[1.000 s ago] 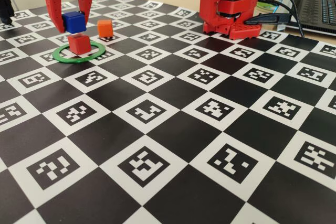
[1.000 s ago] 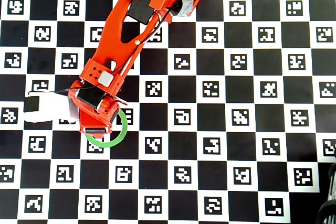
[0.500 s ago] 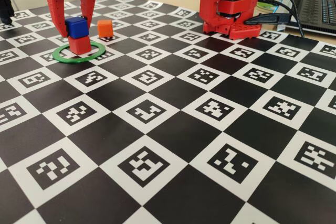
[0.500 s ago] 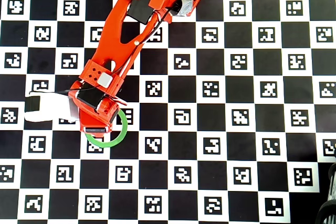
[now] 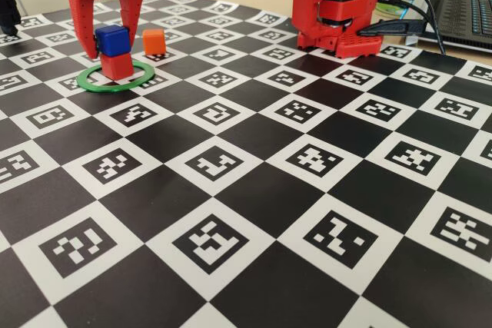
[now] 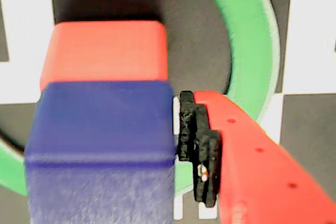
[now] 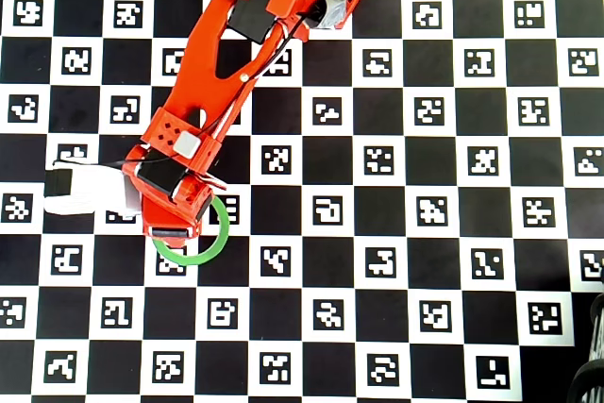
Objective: Grab the red cube then put it in the green circle then put the blue cube on top and finally the orange cube on top
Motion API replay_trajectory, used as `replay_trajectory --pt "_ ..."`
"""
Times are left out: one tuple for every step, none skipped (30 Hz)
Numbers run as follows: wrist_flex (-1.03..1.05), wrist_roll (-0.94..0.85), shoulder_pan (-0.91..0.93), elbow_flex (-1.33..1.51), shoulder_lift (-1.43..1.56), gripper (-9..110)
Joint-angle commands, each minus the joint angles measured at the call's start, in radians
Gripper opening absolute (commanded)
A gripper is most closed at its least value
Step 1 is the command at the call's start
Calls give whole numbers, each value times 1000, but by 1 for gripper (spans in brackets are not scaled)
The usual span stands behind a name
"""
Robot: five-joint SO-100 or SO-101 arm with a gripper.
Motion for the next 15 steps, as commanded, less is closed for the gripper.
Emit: replay_trajectory --pt "11 11 17 -32 94 36" --pt "25 14 17 -46 103 36" --pt "41 17 18 -61 115 38" --pt "63 17 20 -81 129 39" --pt "87 14 20 -101 144 40" --pt "114 11 21 -118 163 42" --pt "132 6 25 -127 187 43" --pt "149 -2 26 -137 209 44" --pt "166 -12 28 -140 236 45" --pt "179 -34 31 -140 265 46" --pt "190 -57 34 -138 293 46" --pt "201 -66 37 -138 319 46" --pt "213 -78 41 -138 344 46" --pt "229 -92 44 -135 368 47" --pt "236 -106 49 -121 397 47"
